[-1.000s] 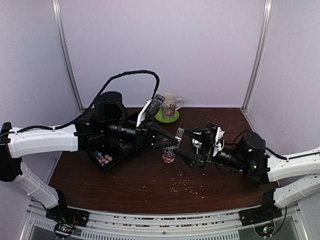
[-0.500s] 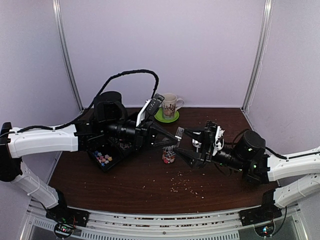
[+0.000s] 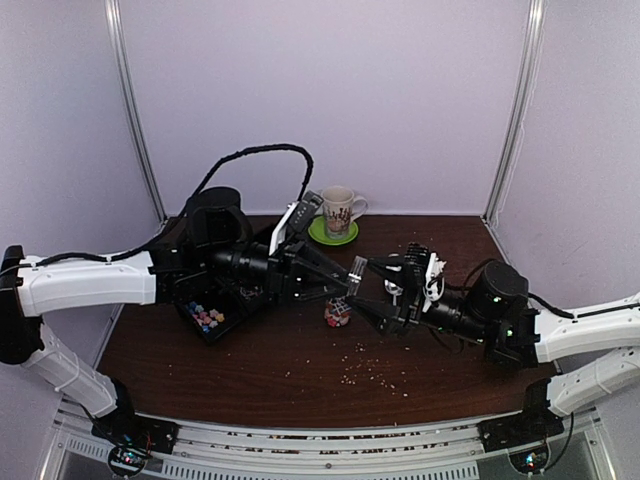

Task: Pack the candies
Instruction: Pass from the left arm to the right, then hold the packing bottle at the center of the board.

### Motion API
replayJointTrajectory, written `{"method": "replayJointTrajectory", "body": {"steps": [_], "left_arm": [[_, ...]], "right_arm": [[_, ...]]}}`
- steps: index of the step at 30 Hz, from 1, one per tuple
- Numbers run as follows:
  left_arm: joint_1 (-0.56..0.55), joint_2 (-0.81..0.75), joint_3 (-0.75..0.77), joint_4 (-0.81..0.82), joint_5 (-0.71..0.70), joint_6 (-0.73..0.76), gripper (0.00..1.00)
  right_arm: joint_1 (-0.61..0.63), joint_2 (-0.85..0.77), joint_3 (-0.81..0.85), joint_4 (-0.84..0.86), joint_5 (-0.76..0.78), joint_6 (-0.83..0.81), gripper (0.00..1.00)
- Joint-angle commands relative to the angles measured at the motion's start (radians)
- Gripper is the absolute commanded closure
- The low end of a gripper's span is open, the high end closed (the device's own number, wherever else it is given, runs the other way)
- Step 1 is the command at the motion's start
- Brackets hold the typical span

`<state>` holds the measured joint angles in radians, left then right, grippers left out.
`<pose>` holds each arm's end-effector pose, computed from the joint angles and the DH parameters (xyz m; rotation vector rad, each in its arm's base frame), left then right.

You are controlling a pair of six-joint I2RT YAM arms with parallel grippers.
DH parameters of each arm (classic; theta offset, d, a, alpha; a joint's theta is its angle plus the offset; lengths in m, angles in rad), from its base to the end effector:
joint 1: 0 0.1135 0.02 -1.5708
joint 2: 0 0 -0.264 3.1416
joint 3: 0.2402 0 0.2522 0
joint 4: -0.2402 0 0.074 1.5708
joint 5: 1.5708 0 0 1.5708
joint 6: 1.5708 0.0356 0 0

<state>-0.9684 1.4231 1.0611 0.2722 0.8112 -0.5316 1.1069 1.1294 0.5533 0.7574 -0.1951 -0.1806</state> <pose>0.1655 -0.2862 0.3351 1.1048 1.6414 -1.7262 0.1068 0.2289 0.2887 -1.0023 1.0532 0.9005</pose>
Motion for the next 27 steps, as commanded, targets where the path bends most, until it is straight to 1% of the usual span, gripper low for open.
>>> {"method": "replayJointTrajectory", "body": {"steps": [1,4,7,8,10,12,15,18,27], "left_arm": [[0.032,-0.086,-0.035,-0.011,-0.048,0.037,0.3],[0.053,-0.146,-0.072,-0.093,-0.148,0.101,0.16],[0.065,-0.187,-0.115,-0.173,-0.292,0.17,0.04],[0.069,-0.192,-0.132,-0.183,-0.334,0.188,0.03],[0.082,-0.191,-0.181,-0.176,-0.403,0.201,0.02],[0.095,-0.174,-0.225,-0.132,-0.457,0.203,0.02],[0.098,-0.114,-0.263,-0.085,-0.542,0.216,0.02],[0.099,-0.023,-0.277,-0.032,-0.59,0.235,0.02],[0.099,0.256,-0.311,0.28,-0.677,0.324,0.02]], "right_arm": [[0.004,-0.025,0.04,-0.068,0.059,0.005,0.37],[-0.007,-0.048,0.044,-0.119,0.082,0.022,0.37],[-0.023,-0.078,0.056,-0.197,0.105,0.041,0.37],[-0.028,-0.087,0.062,-0.224,0.112,0.047,0.37],[-0.038,-0.107,0.07,-0.278,0.124,0.059,0.37],[-0.046,-0.128,0.077,-0.336,0.144,0.067,0.37],[-0.053,-0.156,0.076,-0.394,0.178,0.076,0.36],[-0.06,-0.185,0.073,-0.442,0.209,0.095,0.36],[-0.069,-0.239,0.11,-0.614,0.316,0.15,0.36]]}}
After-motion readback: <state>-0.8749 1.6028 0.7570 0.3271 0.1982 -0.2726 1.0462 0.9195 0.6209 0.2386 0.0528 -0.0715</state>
